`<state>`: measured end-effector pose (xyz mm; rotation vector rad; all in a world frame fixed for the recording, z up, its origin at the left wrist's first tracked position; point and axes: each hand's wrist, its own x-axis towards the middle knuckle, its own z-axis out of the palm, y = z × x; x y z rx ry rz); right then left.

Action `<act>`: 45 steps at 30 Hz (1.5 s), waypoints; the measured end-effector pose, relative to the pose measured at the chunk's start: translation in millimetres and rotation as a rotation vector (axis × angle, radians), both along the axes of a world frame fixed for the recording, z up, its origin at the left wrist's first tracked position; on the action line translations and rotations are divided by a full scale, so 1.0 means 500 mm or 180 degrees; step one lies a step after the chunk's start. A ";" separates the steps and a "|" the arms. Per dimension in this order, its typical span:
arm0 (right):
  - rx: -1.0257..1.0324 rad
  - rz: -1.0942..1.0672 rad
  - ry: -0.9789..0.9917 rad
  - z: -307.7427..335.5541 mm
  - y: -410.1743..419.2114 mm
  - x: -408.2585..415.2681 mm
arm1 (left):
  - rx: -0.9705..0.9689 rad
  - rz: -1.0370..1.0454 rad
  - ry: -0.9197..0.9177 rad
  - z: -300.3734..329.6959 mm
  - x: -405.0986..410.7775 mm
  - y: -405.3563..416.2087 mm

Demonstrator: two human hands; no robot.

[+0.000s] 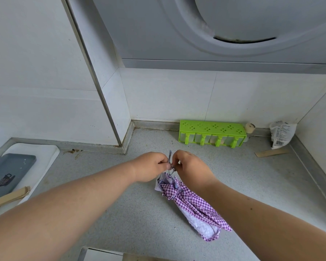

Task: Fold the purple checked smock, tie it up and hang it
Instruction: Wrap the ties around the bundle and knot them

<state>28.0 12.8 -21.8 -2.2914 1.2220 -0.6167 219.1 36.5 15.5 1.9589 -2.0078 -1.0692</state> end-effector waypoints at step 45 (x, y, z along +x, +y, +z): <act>0.1147 0.0345 0.0613 -0.023 0.020 0.006 | -0.0704 0.1259 0.0057 -0.006 0.039 0.012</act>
